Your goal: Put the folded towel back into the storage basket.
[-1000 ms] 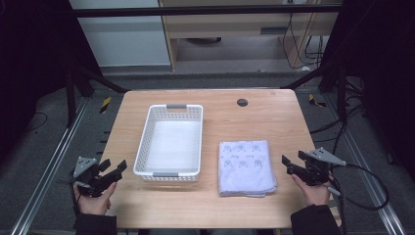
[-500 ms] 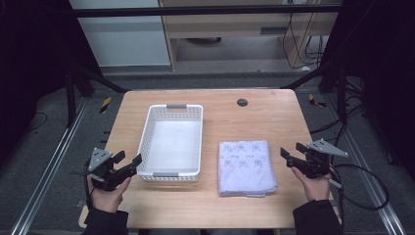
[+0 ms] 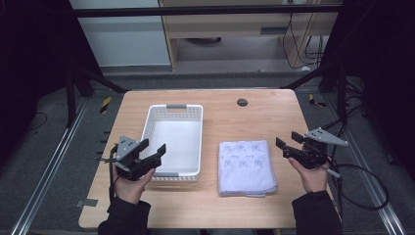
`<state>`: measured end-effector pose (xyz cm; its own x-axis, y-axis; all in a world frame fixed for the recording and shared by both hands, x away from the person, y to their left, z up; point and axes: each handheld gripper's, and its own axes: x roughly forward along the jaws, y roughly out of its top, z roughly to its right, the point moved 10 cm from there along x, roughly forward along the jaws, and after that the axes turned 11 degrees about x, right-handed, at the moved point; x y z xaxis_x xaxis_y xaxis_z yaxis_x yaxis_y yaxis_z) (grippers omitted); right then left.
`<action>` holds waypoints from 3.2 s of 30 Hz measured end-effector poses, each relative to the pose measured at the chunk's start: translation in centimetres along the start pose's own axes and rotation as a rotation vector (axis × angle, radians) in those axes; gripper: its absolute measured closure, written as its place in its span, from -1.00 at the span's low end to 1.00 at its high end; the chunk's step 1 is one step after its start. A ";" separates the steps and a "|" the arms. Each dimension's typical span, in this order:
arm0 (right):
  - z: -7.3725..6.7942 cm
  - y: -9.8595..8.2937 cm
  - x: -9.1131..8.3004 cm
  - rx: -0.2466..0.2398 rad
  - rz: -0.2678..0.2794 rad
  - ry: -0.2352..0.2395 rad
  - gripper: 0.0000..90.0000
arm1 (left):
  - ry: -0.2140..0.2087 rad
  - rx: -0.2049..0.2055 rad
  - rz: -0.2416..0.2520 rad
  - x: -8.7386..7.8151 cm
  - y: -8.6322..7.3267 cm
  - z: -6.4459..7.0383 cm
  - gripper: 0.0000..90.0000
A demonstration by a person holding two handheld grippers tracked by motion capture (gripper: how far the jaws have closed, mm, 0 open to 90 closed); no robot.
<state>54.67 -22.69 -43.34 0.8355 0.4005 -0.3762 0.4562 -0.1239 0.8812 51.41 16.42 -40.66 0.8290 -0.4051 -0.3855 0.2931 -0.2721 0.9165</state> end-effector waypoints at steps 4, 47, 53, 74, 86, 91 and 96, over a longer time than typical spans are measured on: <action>-0.4 0.7 0.0 0.004 0.011 0.012 -0.22 | -0.028 0.023 0.003 1.3 0.7 2.1 -0.22; 0.8 -2.5 4.5 -0.017 -0.124 -0.027 -0.11 | -0.167 0.134 -0.200 9.2 -4.5 15.9 0.00; 1.0 -3.4 5.2 -0.031 -0.147 -0.036 -0.10 | -0.169 0.141 -0.227 9.6 -5.6 16.6 0.01; 0.9 -7.3 8.1 -0.050 -0.250 -0.056 -0.12 | -0.187 0.127 -0.299 11.1 -8.6 18.0 -0.02; 2.3 -8.9 8.9 -0.010 -0.296 -0.081 -0.09 | -0.185 0.115 -0.308 11.6 -9.5 18.4 -0.03; 2.4 -9.4 9.2 -0.009 -0.319 -0.081 -0.05 | -0.186 0.112 -0.314 11.7 -9.7 18.4 -0.02; 2.4 -9.8 9.4 0.006 -0.347 -0.076 -0.04 | -0.186 0.110 -0.310 11.8 -9.8 18.7 0.02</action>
<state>58.82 -19.90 -56.25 0.6510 0.3511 -0.6730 0.7181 0.0026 0.6959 49.45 -1.97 -56.23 0.6053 -0.4373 -0.6652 0.4555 -0.4950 0.7399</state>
